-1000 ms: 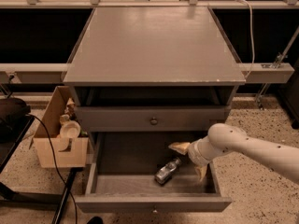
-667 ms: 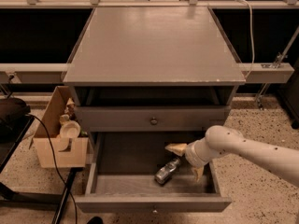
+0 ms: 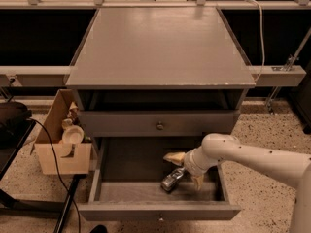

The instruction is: Pick redbull can from middle drawer and place on counter

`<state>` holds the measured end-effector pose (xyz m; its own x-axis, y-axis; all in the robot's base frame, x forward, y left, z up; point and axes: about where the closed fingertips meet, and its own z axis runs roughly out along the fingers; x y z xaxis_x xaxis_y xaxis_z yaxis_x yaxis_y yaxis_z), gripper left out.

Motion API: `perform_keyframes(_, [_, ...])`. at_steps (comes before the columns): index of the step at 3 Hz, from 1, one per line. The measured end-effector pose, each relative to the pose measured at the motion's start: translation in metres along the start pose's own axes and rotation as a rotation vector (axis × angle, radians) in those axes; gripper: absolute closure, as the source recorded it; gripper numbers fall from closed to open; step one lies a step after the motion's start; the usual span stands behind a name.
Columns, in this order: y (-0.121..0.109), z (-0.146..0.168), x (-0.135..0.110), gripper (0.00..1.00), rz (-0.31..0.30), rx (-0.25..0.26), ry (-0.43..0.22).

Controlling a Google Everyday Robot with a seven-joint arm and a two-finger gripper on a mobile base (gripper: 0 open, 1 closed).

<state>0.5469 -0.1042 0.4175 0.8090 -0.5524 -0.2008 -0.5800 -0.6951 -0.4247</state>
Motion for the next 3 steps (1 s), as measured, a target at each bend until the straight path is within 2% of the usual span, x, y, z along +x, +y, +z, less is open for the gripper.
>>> perform_keyframes(1, [-0.003,0.013,-0.002,0.0,-0.018,-0.031,0.003])
perform_keyframes(3, [-0.008,0.031,0.001,0.0,-0.012,-0.074,0.02])
